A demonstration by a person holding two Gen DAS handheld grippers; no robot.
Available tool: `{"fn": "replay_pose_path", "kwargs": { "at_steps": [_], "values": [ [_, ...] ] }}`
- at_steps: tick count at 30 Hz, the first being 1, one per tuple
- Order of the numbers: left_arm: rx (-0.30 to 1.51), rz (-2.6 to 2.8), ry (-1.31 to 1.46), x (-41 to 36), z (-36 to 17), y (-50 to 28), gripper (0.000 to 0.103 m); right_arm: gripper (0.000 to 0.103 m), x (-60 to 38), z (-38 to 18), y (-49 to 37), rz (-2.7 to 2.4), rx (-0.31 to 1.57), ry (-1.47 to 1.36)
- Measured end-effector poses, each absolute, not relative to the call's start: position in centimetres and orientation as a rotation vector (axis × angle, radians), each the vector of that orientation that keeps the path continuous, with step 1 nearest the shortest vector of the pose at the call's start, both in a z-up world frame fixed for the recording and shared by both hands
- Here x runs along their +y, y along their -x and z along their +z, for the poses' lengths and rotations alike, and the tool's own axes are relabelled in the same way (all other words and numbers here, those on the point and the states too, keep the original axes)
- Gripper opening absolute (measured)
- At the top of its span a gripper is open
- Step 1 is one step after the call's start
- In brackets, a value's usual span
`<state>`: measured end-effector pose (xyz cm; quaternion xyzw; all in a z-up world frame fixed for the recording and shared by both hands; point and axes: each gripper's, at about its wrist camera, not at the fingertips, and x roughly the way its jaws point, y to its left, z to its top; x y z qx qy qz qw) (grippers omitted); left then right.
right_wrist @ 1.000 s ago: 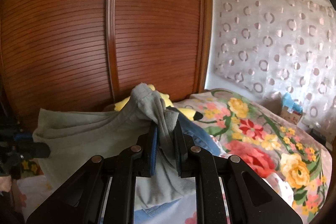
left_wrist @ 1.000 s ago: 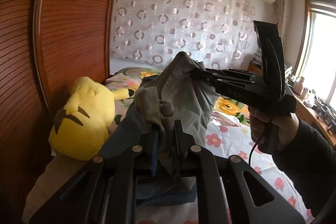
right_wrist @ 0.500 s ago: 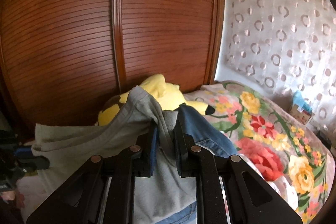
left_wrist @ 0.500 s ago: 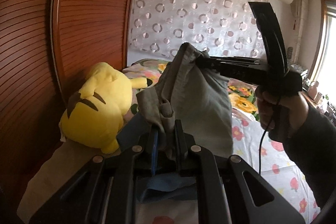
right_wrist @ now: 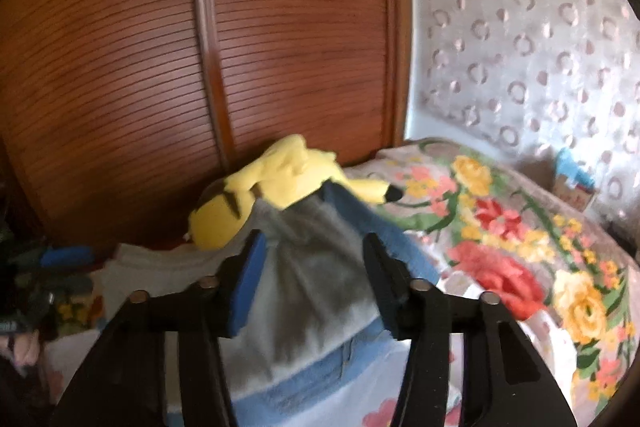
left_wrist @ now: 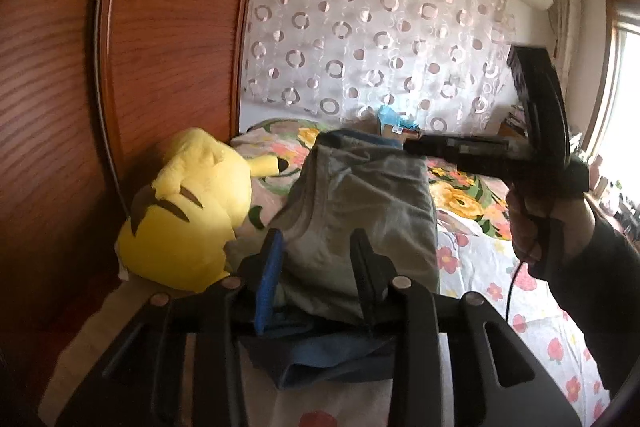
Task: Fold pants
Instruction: 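Lower the pants onto the folded denim stack and open both tools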
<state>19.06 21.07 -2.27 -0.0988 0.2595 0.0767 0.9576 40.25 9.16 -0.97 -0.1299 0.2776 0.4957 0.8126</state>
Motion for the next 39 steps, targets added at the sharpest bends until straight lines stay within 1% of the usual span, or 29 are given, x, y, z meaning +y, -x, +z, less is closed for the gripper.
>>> {"fn": "replay_pose_path", "kwargs": {
  "at_steps": [2,5,10,11,13,20,21,24,27,30,32,34,37,39],
  "values": [
    [0.518,0.143,0.178,20.5,-1.9,-19.3,0.034,0.041,9.1,-1.8,-40.1,1.072,0.614,0.290],
    [0.564,0.124,0.153,19.9,-2.3,-20.7,0.034,0.041,9.3,-2.9,-40.5,1.064,0.647,0.291],
    [0.691,0.112,0.154,19.7,-5.7,-22.5,0.034,0.040,9.7,-4.7,-42.0,1.016,0.669,0.310],
    [0.708,0.112,0.161,19.8,-6.2,-22.7,0.034,0.037,9.7,-5.0,-42.3,1.005,0.672,0.309],
    [0.728,0.116,0.168,20.1,-7.3,-22.9,0.034,0.036,9.6,-5.9,-42.6,1.002,0.688,0.298],
    [0.715,0.086,0.169,19.6,-7.0,-22.2,0.042,0.036,8.9,-5.7,-41.4,0.975,0.676,0.261],
    [0.714,0.088,0.164,19.6,-6.8,-22.1,0.043,0.039,8.8,-5.5,-41.2,0.973,0.672,0.254],
    [0.710,0.090,0.157,19.5,-6.4,-21.4,0.048,0.043,8.5,-4.8,-40.2,0.975,0.667,0.237],
    [0.709,0.091,0.150,19.6,-6.1,-20.8,0.052,0.054,8.2,-4.4,-39.1,0.985,0.669,0.219],
    [0.703,0.097,0.151,19.7,-5.7,-20.1,0.053,0.057,8.1,-4.2,-37.9,0.990,0.665,0.209],
    [0.703,0.101,0.145,20.0,-5.5,-19.6,0.054,0.062,8.1,-4.1,-37.0,0.992,0.660,0.210],
    [0.700,0.102,0.142,20.1,-5.3,-19.2,0.054,0.066,8.2,-4.2,-36.4,0.994,0.661,0.210],
    [0.700,0.120,0.132,20.2,-5.0,-18.5,0.054,0.077,8.2,-4.4,-35.5,0.990,0.666,0.209],
    [0.694,0.127,0.134,20.4,-4.8,-18.1,0.054,0.081,7.9,-4.3,-34.9,0.986,0.668,0.198]
  ]
}}
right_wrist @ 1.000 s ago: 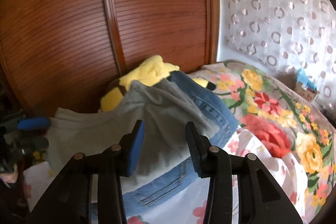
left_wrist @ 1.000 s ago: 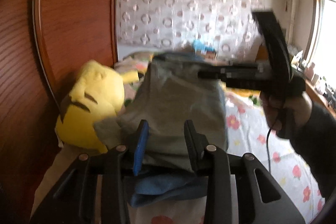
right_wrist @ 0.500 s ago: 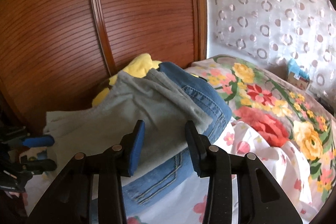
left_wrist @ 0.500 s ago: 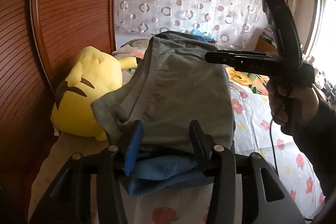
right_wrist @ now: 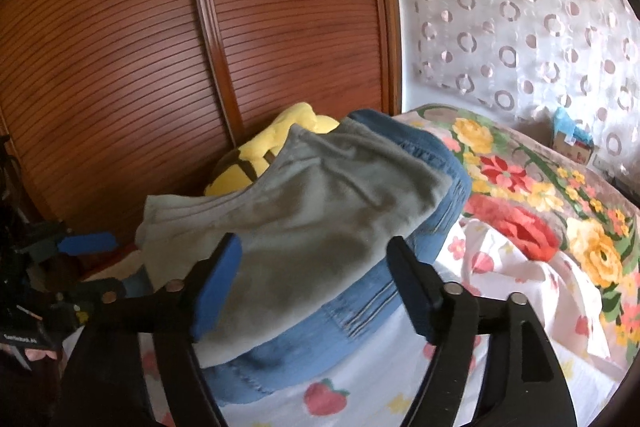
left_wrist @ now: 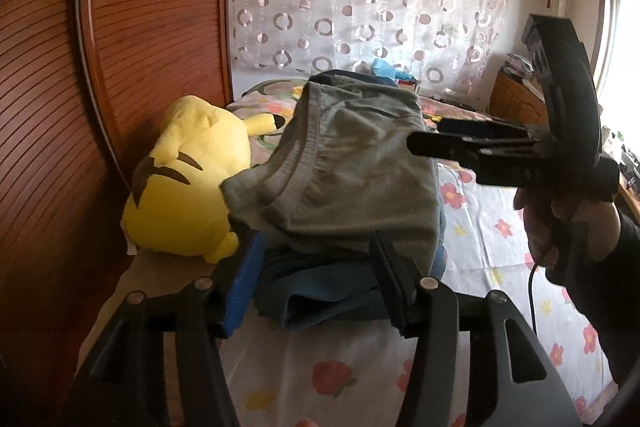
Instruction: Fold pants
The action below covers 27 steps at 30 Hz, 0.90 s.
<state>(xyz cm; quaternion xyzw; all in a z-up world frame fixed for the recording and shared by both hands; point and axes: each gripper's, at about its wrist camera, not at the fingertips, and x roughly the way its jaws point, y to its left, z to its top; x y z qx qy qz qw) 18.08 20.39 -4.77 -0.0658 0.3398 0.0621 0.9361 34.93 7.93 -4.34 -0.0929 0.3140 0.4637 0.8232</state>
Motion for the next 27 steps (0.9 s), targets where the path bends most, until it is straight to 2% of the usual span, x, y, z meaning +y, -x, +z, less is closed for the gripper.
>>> {"fn": "replay_pose_path", "kwargs": {
  "at_steps": [2,8,27],
  "values": [
    [0.686,0.134,0.134,20.4,-4.5,-17.6,0.054,0.087,7.6,-4.2,-34.3,0.972,0.658,0.188],
    [0.649,0.167,0.113,20.4,-3.7,-16.4,0.054,0.093,6.9,-3.4,-33.0,0.944,0.628,0.176],
    [0.580,0.176,0.074,18.7,-1.8,-13.4,0.056,0.093,4.4,-1.4,-27.0,0.921,0.586,0.163]
  ]
}}
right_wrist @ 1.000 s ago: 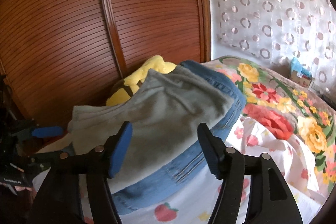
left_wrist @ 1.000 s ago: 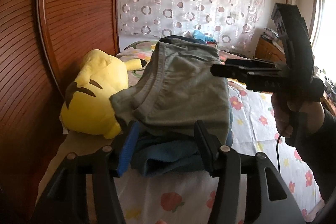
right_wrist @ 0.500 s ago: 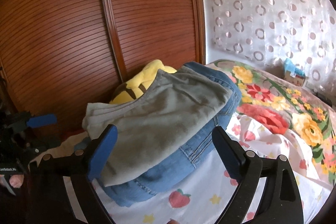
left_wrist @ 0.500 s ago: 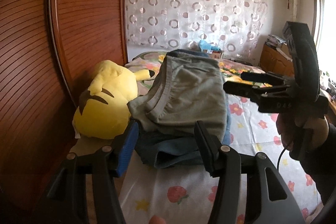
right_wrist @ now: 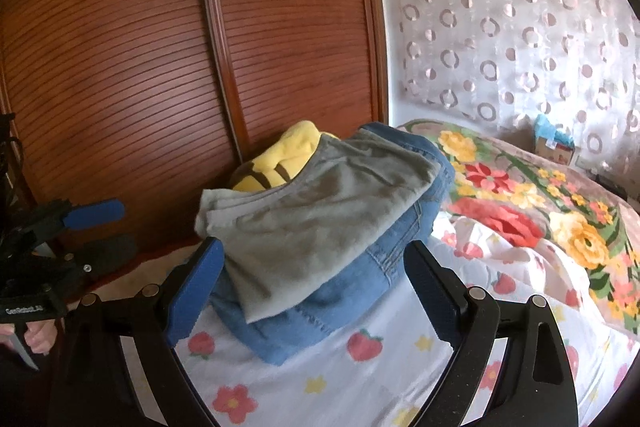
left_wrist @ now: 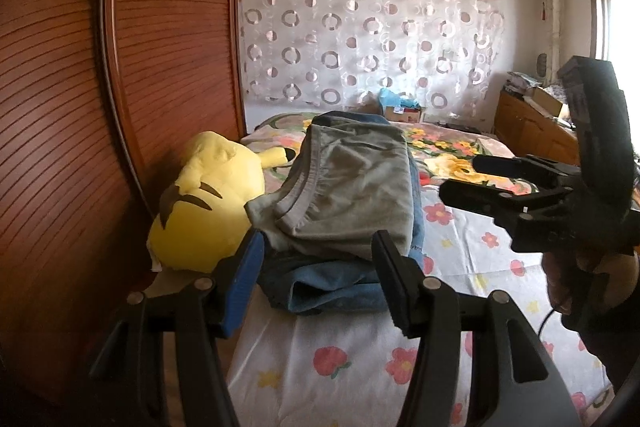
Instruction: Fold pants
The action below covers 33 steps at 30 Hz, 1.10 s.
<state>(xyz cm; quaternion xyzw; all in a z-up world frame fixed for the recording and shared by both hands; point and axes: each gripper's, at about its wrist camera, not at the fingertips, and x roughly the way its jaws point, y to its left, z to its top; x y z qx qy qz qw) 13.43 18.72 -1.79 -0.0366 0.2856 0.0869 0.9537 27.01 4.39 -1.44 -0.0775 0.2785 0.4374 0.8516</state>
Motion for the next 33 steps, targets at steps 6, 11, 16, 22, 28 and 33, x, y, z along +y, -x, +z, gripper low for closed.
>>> {"fn": "replay_pose_path", "kwargs": {
  "at_steps": [6,11,16,22,28,33],
  "values": [
    [0.582,0.148,0.088,17.8,-1.7,-12.0,0.056,0.093,2.4,-1.1,-24.6,0.888,0.574,0.149],
    [0.579,0.121,0.091,16.7,-1.7,-10.6,0.056,0.093,0.0,-1.3,-22.6,0.840,0.577,0.130],
    [0.578,0.082,0.071,14.8,-1.9,-9.6,0.056,0.093,-2.7,-1.4,-20.4,0.792,0.574,0.115],
    [0.572,0.024,0.062,12.3,-2.0,-8.5,0.056,0.093,-6.3,-1.4,-17.8,0.728,0.576,0.084],
    [0.565,-0.031,0.038,9.4,-2.1,-7.9,0.056,0.093,-9.5,-1.1,-15.2,0.660,0.554,0.063],
    [0.571,-0.073,0.030,7.1,-2.3,-7.6,0.056,0.093,-12.3,-1.0,-13.4,0.603,0.545,0.045]
  ]
}}
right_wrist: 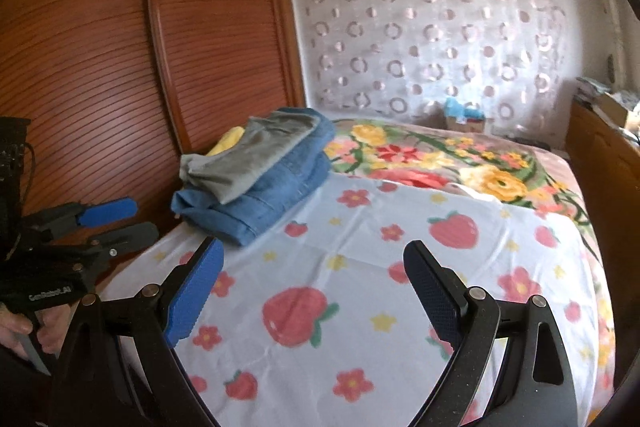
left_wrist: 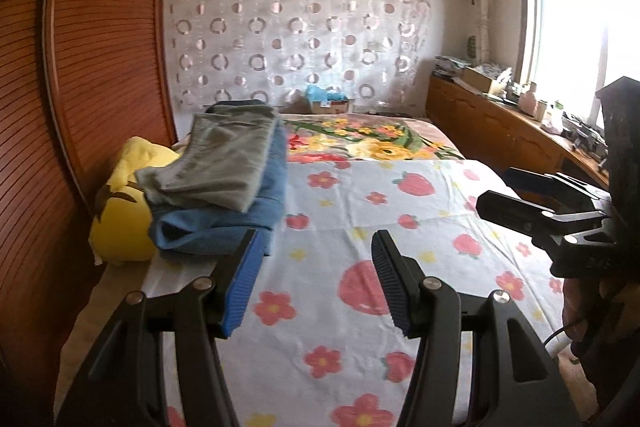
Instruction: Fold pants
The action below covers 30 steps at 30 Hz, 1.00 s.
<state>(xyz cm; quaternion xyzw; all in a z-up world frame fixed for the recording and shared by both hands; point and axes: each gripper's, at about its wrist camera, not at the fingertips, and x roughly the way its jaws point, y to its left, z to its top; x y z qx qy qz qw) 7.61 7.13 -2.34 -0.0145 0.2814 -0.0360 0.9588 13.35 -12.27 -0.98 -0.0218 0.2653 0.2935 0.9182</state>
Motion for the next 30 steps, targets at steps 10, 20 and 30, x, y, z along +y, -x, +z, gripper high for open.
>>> {"fn": "replay_pose_path", "kwargs": {
  "at_steps": [10,20,30],
  "values": [
    [0.570,-0.134,-0.007,2.7,-1.9,-5.8,0.056,0.095,-18.3,-0.2,-9.3,0.488,0.514,-0.014],
    [0.565,-0.164,-0.017,-0.1,-1.2,-4.8,0.056,0.101,-23.7,0.5,-6.5,0.356,0.506,-0.075],
    [0.556,-0.154,-0.010,-0.5,0.3,-4.2,0.056,0.101,-26.2,1.6,-4.7,0.272,0.488,-0.087]
  ]
}}
